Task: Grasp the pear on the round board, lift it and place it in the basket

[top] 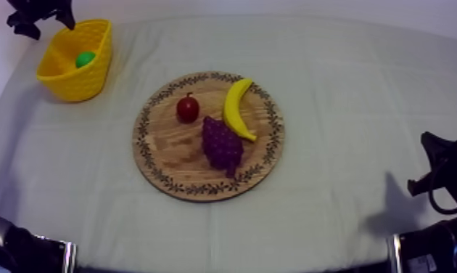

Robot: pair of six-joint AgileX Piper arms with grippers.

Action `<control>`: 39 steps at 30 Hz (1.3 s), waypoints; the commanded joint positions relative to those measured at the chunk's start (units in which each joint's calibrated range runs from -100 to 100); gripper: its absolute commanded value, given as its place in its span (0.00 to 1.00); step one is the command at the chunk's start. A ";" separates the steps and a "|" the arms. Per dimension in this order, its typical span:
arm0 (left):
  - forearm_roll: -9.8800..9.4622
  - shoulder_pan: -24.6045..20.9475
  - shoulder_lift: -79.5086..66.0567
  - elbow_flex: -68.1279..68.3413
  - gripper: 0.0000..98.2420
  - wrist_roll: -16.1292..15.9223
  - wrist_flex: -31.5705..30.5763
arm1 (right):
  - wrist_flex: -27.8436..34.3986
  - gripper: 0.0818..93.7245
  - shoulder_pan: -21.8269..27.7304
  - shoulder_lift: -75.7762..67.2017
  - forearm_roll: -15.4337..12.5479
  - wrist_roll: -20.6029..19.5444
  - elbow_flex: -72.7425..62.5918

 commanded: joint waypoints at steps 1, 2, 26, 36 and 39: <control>-0.04 0.01 -1.28 1.17 0.88 0.03 -0.15 | 0.02 0.00 -0.02 -0.03 -0.01 0.00 -0.02; -0.01 0.00 -1.92 1.82 0.88 0.01 -0.14 | 0.02 0.00 -0.02 -0.03 -0.01 0.00 -0.02; 2.16 -0.27 -24.38 24.38 0.68 0.52 -5.86 | 0.02 0.00 -0.02 -0.03 -0.01 0.00 -0.02; 3.45 -0.46 -33.06 35.37 0.59 -1.06 -12.97 | 0.02 0.00 -0.02 -0.03 -0.01 0.00 -0.02; 4.05 -0.46 -35.73 38.53 0.57 -1.83 -15.76 | 0.02 0.00 -0.02 -0.03 -0.01 0.00 -0.02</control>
